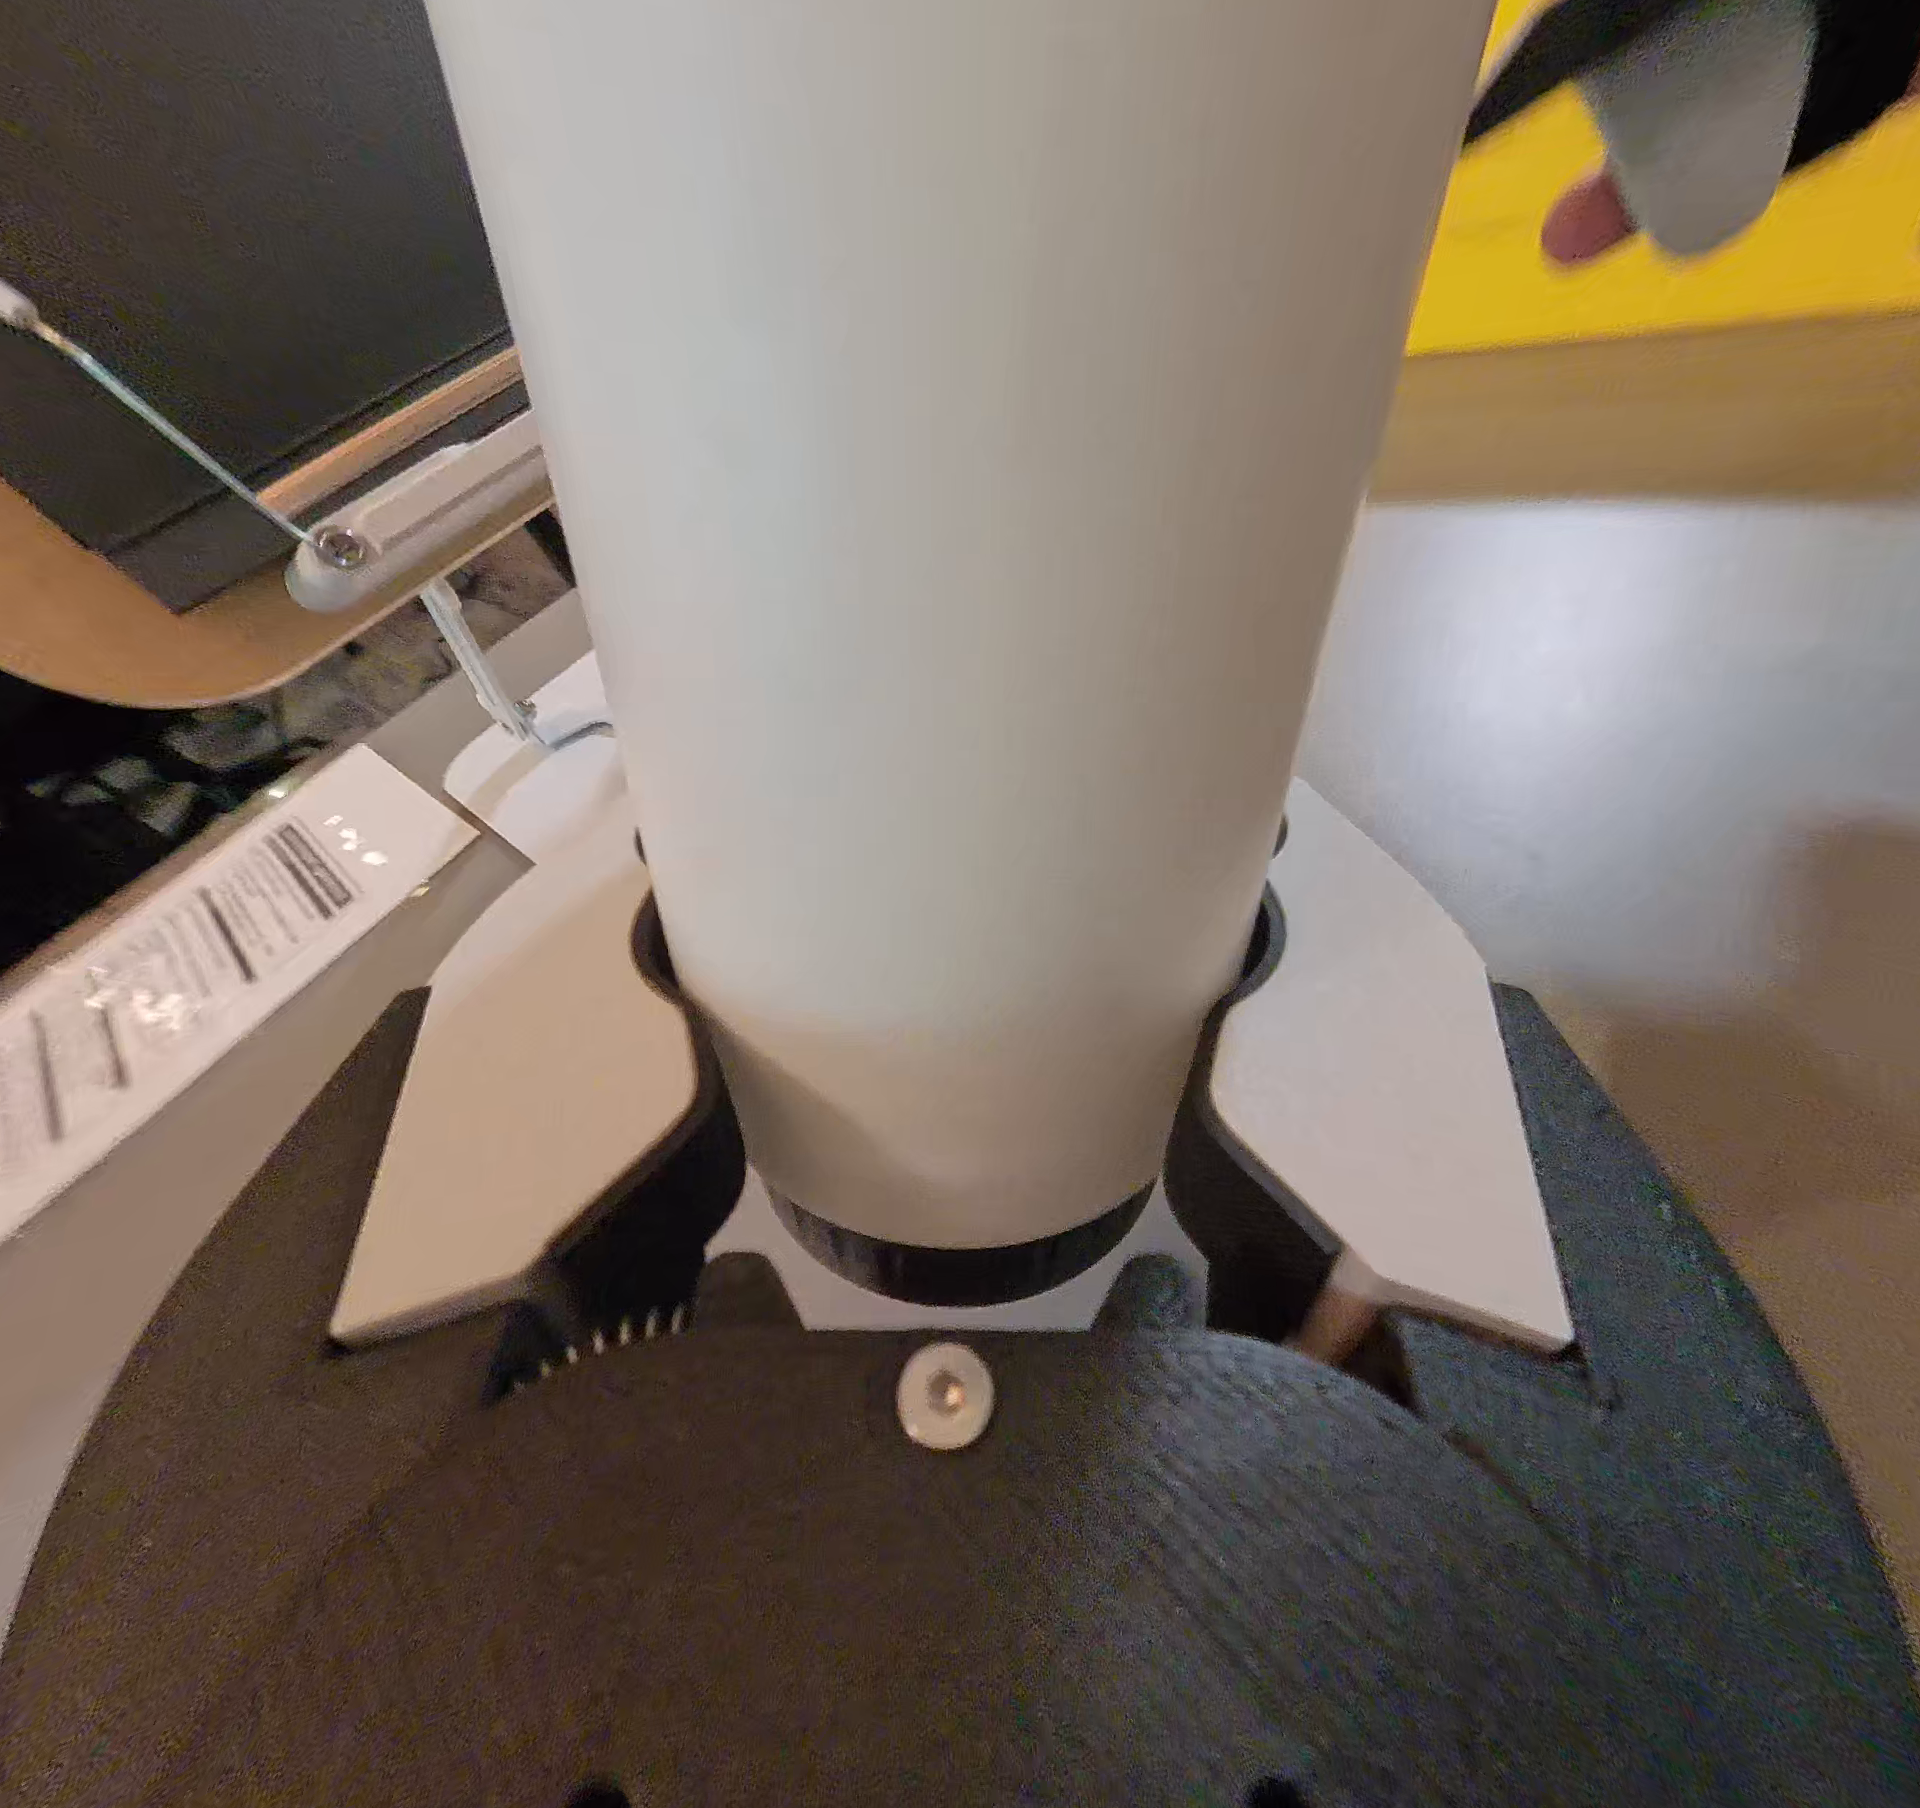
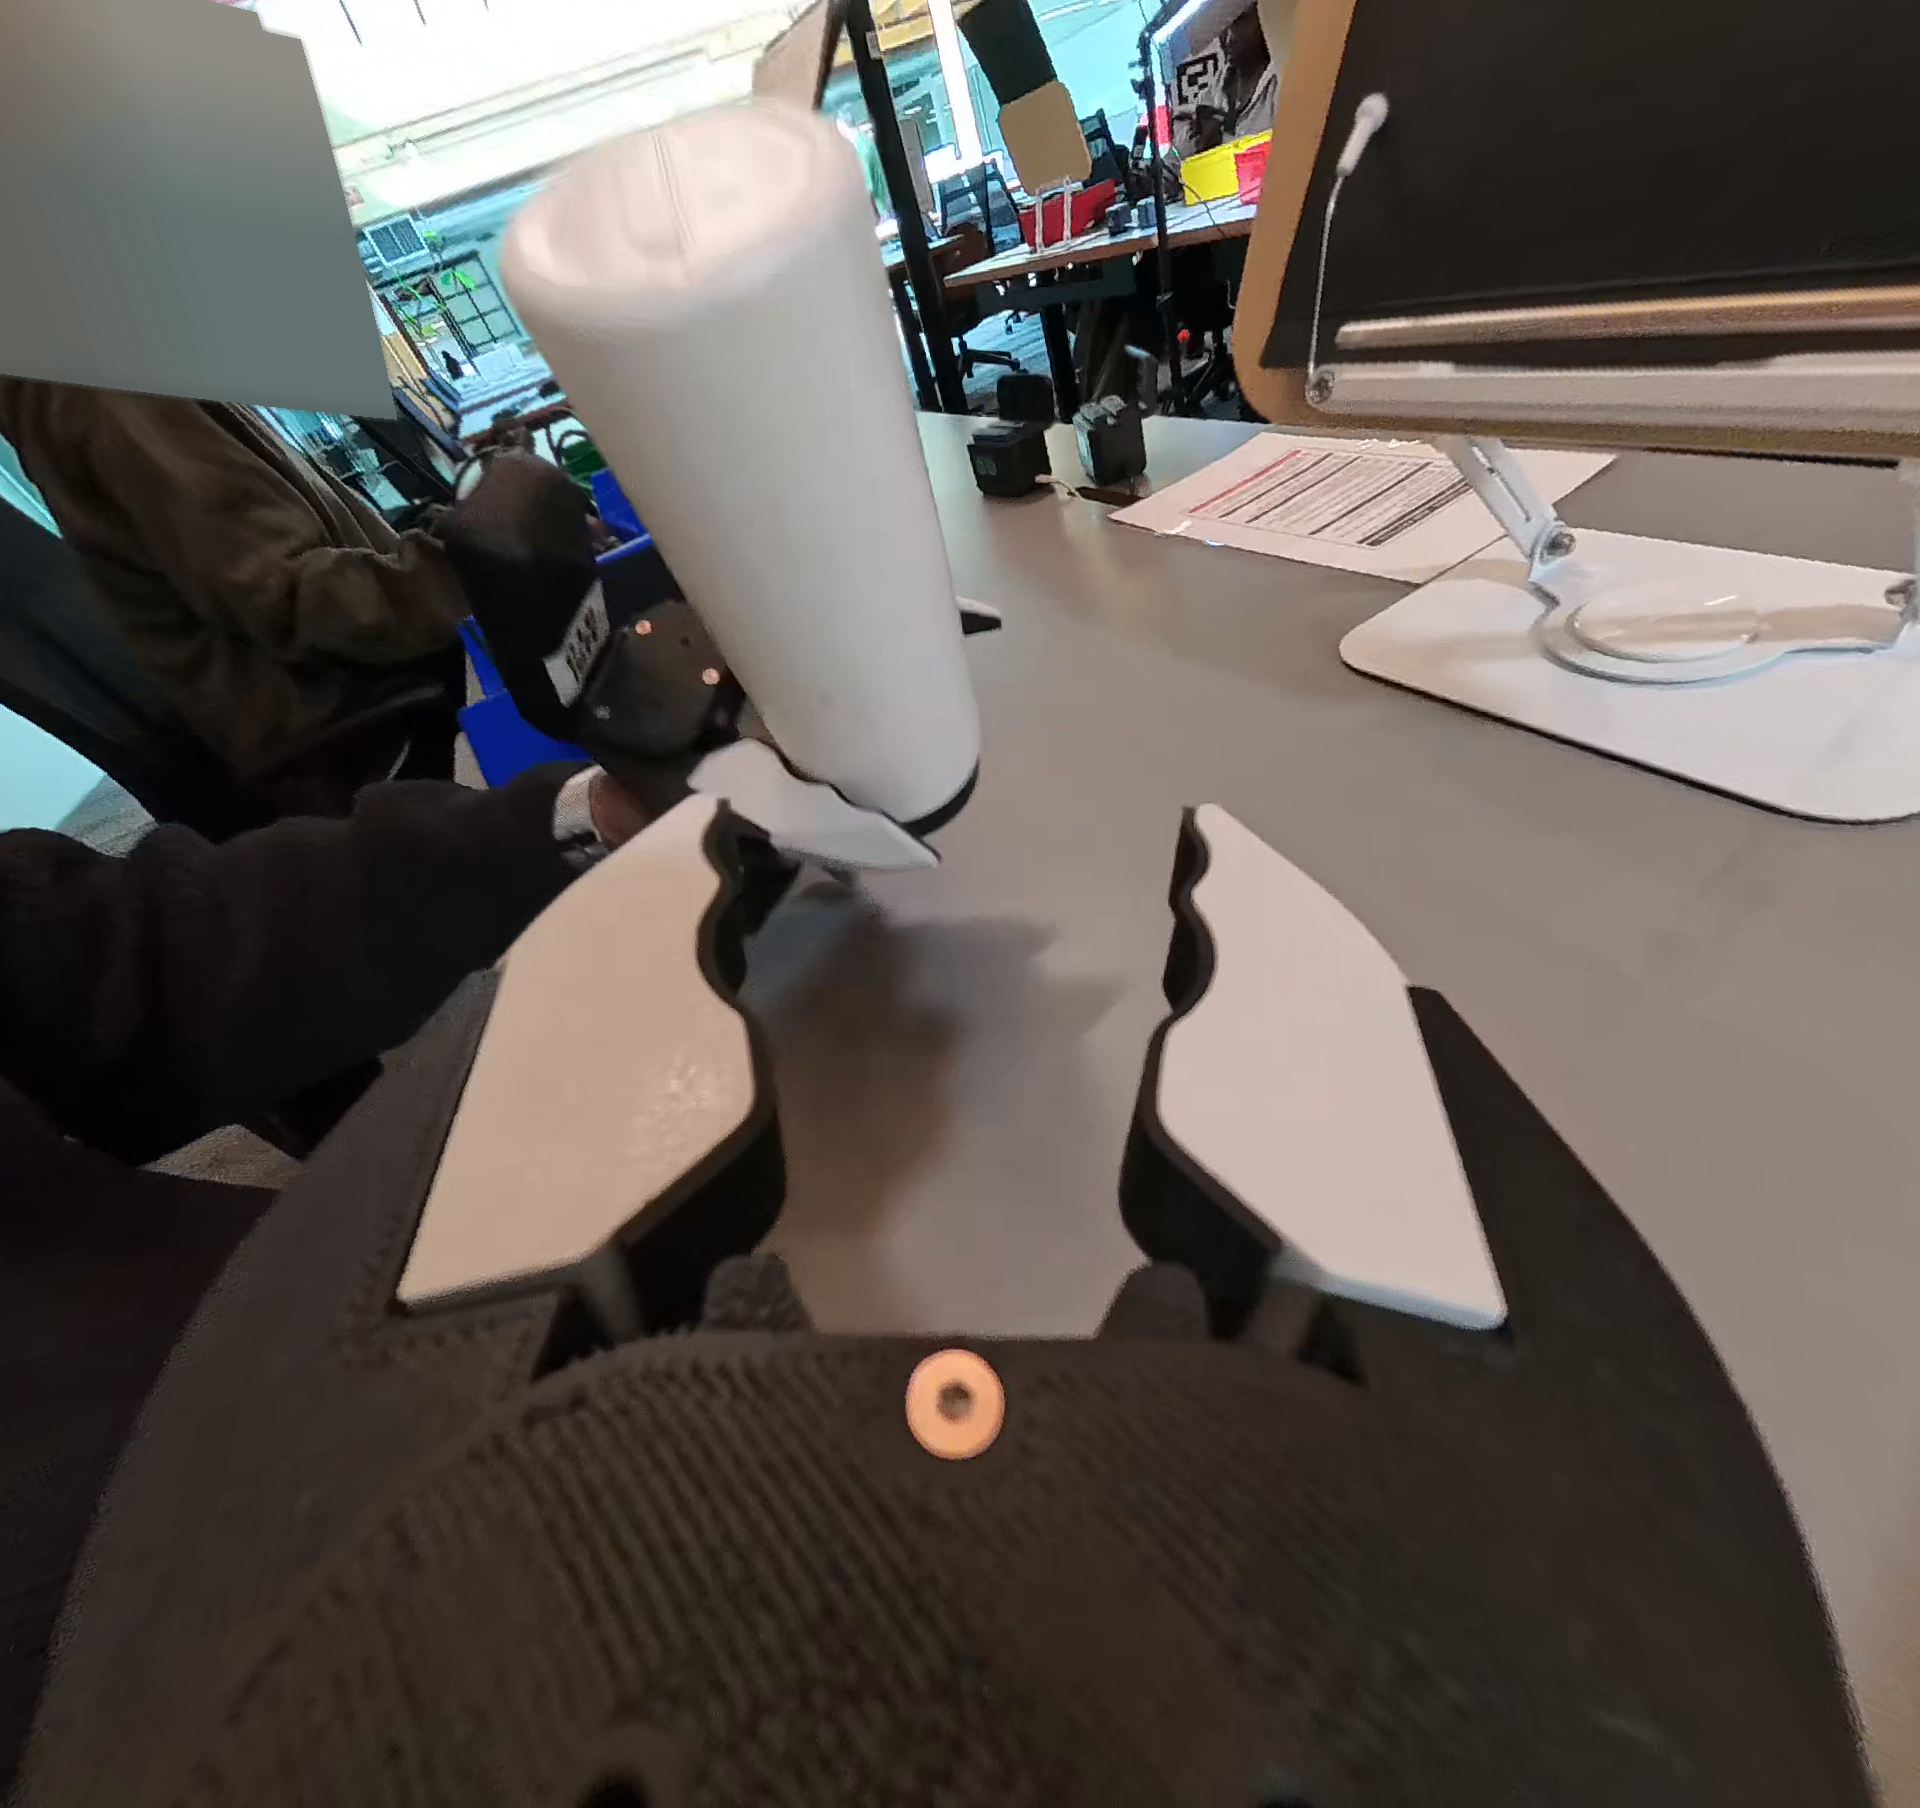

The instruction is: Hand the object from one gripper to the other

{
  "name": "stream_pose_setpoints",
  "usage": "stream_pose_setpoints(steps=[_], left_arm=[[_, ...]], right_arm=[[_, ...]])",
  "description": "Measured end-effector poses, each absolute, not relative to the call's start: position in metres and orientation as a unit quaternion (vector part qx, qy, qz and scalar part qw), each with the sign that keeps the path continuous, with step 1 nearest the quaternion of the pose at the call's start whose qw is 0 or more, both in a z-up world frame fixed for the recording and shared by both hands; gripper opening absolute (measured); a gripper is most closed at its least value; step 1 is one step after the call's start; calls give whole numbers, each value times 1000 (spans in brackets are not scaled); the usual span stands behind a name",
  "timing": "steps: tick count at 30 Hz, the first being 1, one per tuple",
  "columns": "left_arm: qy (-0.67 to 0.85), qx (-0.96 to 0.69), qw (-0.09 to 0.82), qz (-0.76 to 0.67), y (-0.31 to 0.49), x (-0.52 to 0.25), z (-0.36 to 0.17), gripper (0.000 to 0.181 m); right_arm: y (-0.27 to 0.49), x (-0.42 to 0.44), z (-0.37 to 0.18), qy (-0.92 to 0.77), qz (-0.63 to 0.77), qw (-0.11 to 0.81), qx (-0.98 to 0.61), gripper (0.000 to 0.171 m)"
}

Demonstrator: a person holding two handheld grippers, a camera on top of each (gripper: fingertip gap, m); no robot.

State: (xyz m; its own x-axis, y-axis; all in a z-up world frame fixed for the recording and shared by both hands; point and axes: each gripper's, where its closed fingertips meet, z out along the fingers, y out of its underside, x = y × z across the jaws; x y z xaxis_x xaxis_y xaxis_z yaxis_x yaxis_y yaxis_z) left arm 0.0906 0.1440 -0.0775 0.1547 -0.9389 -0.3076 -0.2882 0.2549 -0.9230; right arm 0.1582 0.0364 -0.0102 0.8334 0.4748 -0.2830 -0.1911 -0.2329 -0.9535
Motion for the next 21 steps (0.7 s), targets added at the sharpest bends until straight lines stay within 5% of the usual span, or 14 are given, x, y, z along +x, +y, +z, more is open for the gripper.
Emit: stream_pose_setpoints(steps=[21], left_arm=[[697,-428,568,-90,116,104,-106,107]], right_arm=[[21,134,3,-148,223,573,-775,91]])
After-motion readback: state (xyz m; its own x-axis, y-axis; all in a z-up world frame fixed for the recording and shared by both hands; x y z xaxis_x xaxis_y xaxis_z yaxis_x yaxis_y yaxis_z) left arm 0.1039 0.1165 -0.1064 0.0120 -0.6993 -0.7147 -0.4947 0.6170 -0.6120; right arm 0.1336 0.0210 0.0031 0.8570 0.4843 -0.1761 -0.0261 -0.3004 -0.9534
